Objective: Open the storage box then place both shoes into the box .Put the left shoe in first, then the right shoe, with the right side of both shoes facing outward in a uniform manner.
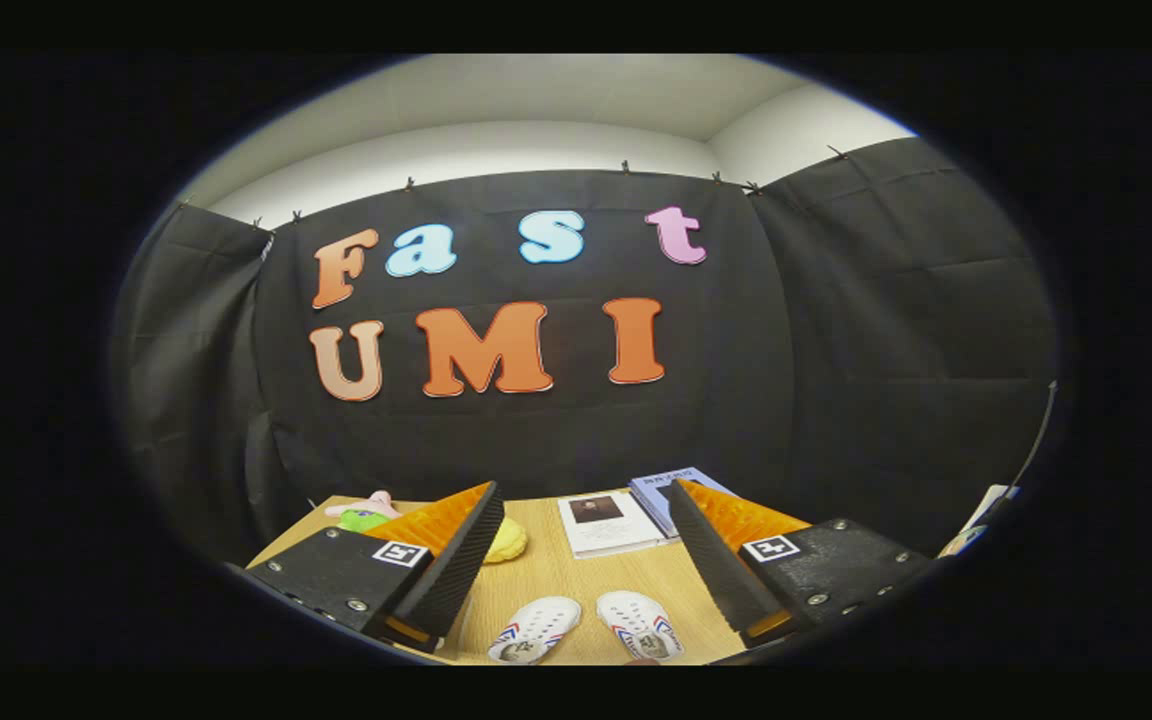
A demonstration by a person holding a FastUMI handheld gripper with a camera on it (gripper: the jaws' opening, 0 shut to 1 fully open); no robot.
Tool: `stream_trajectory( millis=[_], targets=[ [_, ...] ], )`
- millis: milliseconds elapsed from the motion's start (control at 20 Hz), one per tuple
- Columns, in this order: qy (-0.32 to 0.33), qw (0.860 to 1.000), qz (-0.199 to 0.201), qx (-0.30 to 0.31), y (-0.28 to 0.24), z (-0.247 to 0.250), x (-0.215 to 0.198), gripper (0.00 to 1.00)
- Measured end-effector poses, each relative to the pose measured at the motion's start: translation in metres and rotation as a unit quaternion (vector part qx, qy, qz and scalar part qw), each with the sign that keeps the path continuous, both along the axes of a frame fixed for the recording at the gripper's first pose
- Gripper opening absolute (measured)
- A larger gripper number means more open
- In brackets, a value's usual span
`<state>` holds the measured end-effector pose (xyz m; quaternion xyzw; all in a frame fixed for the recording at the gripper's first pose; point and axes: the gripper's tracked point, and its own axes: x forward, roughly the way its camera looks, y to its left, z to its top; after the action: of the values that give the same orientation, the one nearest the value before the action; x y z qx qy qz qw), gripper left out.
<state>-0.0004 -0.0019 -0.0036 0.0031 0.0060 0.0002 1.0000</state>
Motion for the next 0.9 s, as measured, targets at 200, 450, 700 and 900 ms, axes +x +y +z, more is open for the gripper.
stream_trajectory(
  millis=[200,450,700,900],
  targets=[
    [0.003,1.0,-0.002,-0.001,0.0,-0.002,-0.001,0.99],
    [0.01,1.0,-0.001,0.005,-0.002,-0.007,-0.002,0.98],
    [0.018,1.0,-0.008,0.01,-0.009,-0.015,0.0,0.98],
    [0.04,0.999,-0.001,0.031,-0.01,-0.033,0.005,0.99]
  ],
)
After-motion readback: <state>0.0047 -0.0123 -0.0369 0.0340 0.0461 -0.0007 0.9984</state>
